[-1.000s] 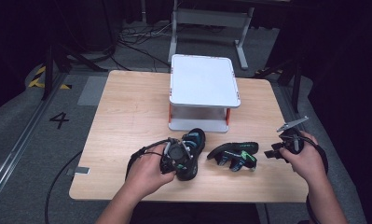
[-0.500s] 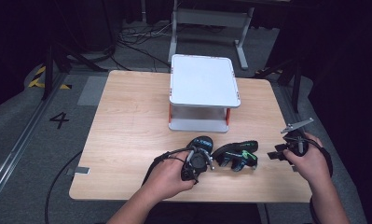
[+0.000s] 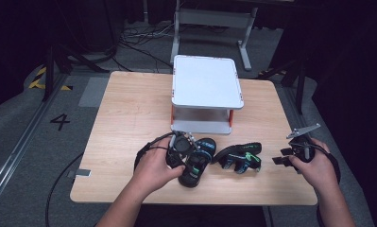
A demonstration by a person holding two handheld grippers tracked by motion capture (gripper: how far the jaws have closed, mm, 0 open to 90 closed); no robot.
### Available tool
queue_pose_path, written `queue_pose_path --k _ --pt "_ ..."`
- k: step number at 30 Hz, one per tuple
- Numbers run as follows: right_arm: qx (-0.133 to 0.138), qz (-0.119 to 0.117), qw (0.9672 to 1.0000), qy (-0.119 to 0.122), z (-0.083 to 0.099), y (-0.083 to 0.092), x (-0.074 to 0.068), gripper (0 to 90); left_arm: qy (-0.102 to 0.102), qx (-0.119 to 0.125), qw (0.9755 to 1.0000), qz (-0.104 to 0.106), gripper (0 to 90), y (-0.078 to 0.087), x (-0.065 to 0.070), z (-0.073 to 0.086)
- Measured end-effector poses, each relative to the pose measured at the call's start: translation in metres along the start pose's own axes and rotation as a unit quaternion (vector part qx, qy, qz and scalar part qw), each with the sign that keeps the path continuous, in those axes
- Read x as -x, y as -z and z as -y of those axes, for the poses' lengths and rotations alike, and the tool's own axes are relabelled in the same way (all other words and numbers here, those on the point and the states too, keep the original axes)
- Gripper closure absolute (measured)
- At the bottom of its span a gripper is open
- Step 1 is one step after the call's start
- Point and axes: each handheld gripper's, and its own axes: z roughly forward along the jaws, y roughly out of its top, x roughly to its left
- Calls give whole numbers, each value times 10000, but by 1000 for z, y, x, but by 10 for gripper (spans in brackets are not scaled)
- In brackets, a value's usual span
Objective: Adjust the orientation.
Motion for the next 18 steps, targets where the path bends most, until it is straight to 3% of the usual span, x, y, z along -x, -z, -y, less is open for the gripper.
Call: queue_pose_path --k 2,5,8,13,18 --pt "-13 -39 10000 28 1 0 -2 430 144 -434 9989 -41 426 -7 -9 4" --pt "-18 -89 10000 31 2 -1 -5 430 136 -718 9973 -8 432 -19 -13 10" --pt "-59 -101 9999 78 2 -3 -6 430 -36 -850 9962 205 437 -32 -13 13" --pt "-69 -127 9998 104 1 -5 -7 430 -108 -1170 9929 208 456 -53 -16 16" --pt "-174 -185 9995 200 -2 -7 -10 422 -152 -1224 9921 242 508 -57 -15 16"
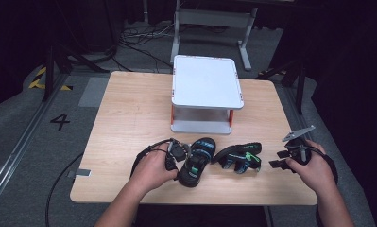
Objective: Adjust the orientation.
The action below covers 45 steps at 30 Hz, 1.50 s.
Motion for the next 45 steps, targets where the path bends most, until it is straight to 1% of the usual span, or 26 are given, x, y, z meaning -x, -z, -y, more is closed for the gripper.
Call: queue_pose_path --k 4,5,7,8,10,11,12,13,15,20,21,22,24,27,30,31,32,33,34,35,36,38,40,42,43,45 --pt "-151 -100 9998 106 -3 -8 -7 420 -91 -19 9999 -61 542 1 4 -1" --pt "-160 -122 9997 154 -4 -10 -8 419 -121 -28 9999 -31 554 1 5 -2" --pt "-168 -141 9996 203 -5 -12 -11 419 -218 58 9996 142 541 -2 10 -4" --pt "-158 -144 9995 239 -6 -14 -12 418 -285 46 9994 207 536 -3 12 -7" --pt "-166 -149 9994 270 -7 -15 -13 418 -322 6 9992 223 519 -5 16 -10" --pt "-163 -148 9994 275 -7 -15 -14 418 -314 79 9991 263 484 -6 17 -11" --pt "-167 -151 9993 290 -7 -15 -14 418 -353 112 9988 308 485 -6 18 -12" --pt "-177 -152 9993 296 -7 -15 -14 418 -399 70 9987 311 498 -6 19 -13" --pt "-185 -166 9992 315 -7 -15 -15 417 -385 81 9989 255 482 -6 21 -14" --pt "-240 -175 9989 353 -7 -18 -17 407 -283 243 9986 366 457 1 17 -10" --pt "-260 -175 9989 357 -7 -19 -17 405 -222 317 9984 401 454 5 17 -8" --pt "-292 -180 9987 367 -7 -20 -18 402 -222 366 9983 389 447 8 16 -7" --pt "-328 -191 9985 396 -7 -22 -20 397 -115 498 9983 287 435 17 14 -2" --pt "-339 -197 9984 418 -8 -25 -25 391 143 681 9975 98 417 32 6 6" --pt "-384 -200 9980 458 -9 -28 -29 390 511 822 9952 -142 399 43 -5 17" --pt "-397 -202 9980 448 -9 -29 -30 389 511 822 9952 -142 394 43 -5 17" --pt "-423 -190 9979 446 -8 -31 -31 386 707 877 9932 -293 387 46 -11 22" --pt "-423 -190 9979 446 -8 -31 -31 386 707 877 9932 -293 382 46 -11 22" --pt "-442 -182 9979 438 -8 -33 -32 383 780 884 9924 -359 382 47 -13 24" --pt "-470 -168 9978 425 -8 -34 -33 382 866 918 9909 -459 374 49 -17 27" --pt "-472 -151 9978 434 -8 -37 -35 382 929 929 9901 -498 364 50 -18 28" --pt "-489 -144 9977 437 -9 -40 -38 381 974 953 9894 -504 364 50 -22 31" --pt "-438 -83 9982 398 -11 -44 -39 383 995 943 9894 -480 364 50 -24 33" --pt "-476 17 9983 328 -11 -47 -39 389 1044 974 9884 -512 364 50 -25 35" --pt "-510 58 9982 306 -12 -50 -40 400 1051 956 9887 -487 364 49 -25 36" --pt "-517 57 9983 261 -13 -53 -40 412 1039 931 9892 -443 364 48 -27 36"
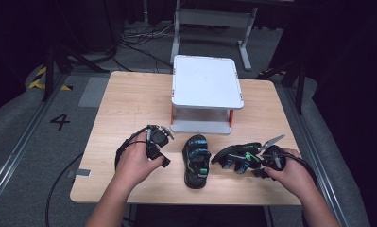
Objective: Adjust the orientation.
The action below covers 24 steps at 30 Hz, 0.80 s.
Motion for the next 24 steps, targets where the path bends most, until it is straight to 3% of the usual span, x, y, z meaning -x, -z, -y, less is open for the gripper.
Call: queue_pose_path --k 4,9,17,24 --pt "-117 92 9998 -101 -1 -4 1 549 7 -13 10000 7 364 -2 -1 1" --pt "-190 138 9997 -70 -1 0 5 810 5 -2 10000 36 368 -3 0 2" --pt "-477 -263 9985 -28 0 11 -10 858 -42 48 10000 65 372 -3 -1 2" --pt "-230 -660 9975 121 -4 34 -35 858 -90 54 9999 112 373 -3 -1 0"
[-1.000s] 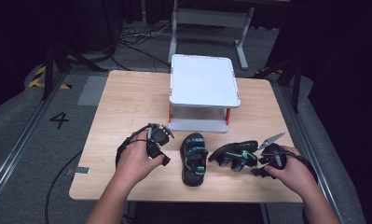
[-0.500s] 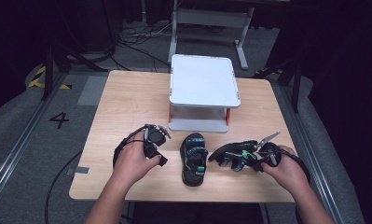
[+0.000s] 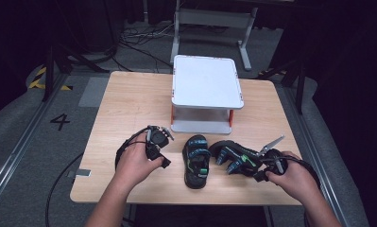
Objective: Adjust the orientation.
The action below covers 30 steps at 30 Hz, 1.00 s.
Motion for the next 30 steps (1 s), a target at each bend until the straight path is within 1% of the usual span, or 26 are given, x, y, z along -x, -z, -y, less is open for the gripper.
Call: queue_pose_path --k 2,3,6,7,8,9,10,12,14,15,16,17,20,21,23,27,29,30 --pt "156 -103 9998 37 -1 6 -5 856 -3 6 10000 10 373 0 0 0" --pt "268 -164 9995 10 -2 8 -6 855 -17 2 10000 3 373 0 0 0" --pt "591 -255 9979 -91 -3 15 -4 853 9 -12 10000 -9 373 0 1 0" --pt "591 -255 9979 -91 -3 15 -4 853 6 -7 10000 -9 373 0 1 0" --pt "698 -322 9968 -201 -3 17 1 848 -29 -6 10000 4 373 0 1 0" --pt "698 -322 9968 -201 -3 17 1 848 -29 -6 10000 4 373 0 1 0" --pt "758 -390 9959 -308 -2 17 8 846 -7 -6 10000 25 373 0 1 0" --pt "782 -389 9956 -341 -2 17 11 846 18 -12 10000 21 373 0 2 1" --pt "940 -393 9936 -492 0 16 24 843 6 -11 10000 27 374 0 1 1" --pt "973 -364 9931 -550 1 16 29 841 2 -11 10000 20 374 -1 2 1" --pt "1040 -217 9924 -623 3 15 36 834 12 -12 10000 16 374 -1 2 1" --pt "1071 -173 9915 -717 4 14 41 829 -4 -25 10000 17 374 -1 2 1" --pt "1114 41 9907 -774 5 11 49 827 1 -34 10000 33 374 -2 3 1" --pt "1089 75 9909 -790 5 10 50 827 -11 -22 10000 27 374 -2 3 1" --pt "1039 229 9912 -782 2 8 50 827 -2 -30 10000 37 374 -3 3 1" --pt "938 352 9923 -731 0 10 47 808 3 -25 10000 48 374 -2 2 1" --pt "900 361 9928 -703 0 12 45 753 7 -36 10000 45 373 -1 2 2" --pt "903 440 9927 -660 0 16 44 707 33 -45 10000 44 373 -1 2 2"
